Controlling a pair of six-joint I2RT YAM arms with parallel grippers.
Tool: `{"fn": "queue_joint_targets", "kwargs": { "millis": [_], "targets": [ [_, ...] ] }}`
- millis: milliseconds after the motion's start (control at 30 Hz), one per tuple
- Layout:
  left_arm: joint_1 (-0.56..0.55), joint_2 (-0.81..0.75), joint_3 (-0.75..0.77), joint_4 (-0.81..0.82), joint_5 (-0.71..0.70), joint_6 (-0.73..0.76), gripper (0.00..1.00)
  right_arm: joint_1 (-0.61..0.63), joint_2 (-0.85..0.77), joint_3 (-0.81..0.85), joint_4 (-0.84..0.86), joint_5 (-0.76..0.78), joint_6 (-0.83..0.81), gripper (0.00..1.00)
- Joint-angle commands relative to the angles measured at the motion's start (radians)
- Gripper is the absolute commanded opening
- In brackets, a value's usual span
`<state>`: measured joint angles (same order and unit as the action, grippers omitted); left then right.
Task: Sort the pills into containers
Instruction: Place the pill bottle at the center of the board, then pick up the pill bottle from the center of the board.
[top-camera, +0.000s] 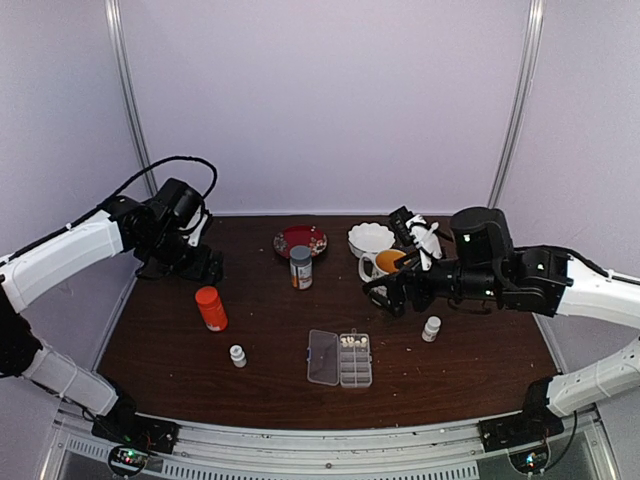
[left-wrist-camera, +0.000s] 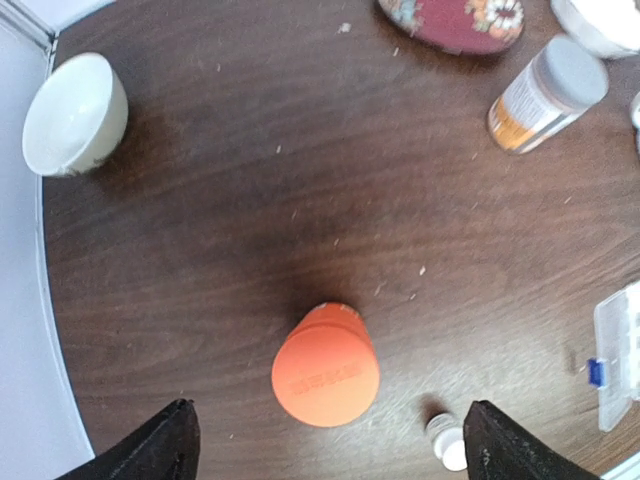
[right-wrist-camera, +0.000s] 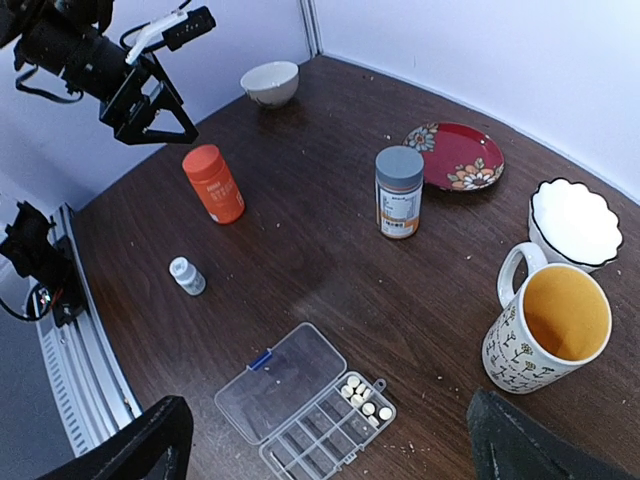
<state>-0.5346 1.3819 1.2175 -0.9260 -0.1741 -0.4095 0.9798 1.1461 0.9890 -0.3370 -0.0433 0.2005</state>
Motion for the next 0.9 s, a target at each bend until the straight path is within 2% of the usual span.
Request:
{"fn": "queue_joint_targets", "kwargs": {
  "millis": [0, 133, 300, 500, 567, 867],
  "targets": [
    [0.006, 0.012, 0.033, 0.128, 0.061, 0.021, 0.93, -0.006, -0.082, -0.078, 0.140, 0.038, 0.052, 1.00],
    [-0.015, 0.111, 0.135, 0.142, 0.089, 0.007, 0.91, -0.007, -0.103, -0.077, 0.120, 0.133, 0.065, 1.00],
    [-0.042, 0.237, 0.260, 0.143, 0.089, -0.022, 0.92, -0.007, -0.087, -0.035, 0.045, 0.129, 0.042, 1.00],
    [-0.044, 0.241, 0.222, 0.285, 0.190, -0.025, 0.93, -0.007, 0.056, 0.113, -0.106, 0.145, 0.061, 1.00],
    [-0.047, 0.267, 0.234, 0.307, 0.217, -0.028, 0.97, -0.007, 0.079, 0.134, -0.101, 0.150, 0.057, 1.00],
    [-0.095, 0.532, 0.506, 0.185, 0.155, -0.081, 0.98, -0.007, 0.061, 0.139, -0.104, 0.224, 0.078, 1.00]
  ]
}}
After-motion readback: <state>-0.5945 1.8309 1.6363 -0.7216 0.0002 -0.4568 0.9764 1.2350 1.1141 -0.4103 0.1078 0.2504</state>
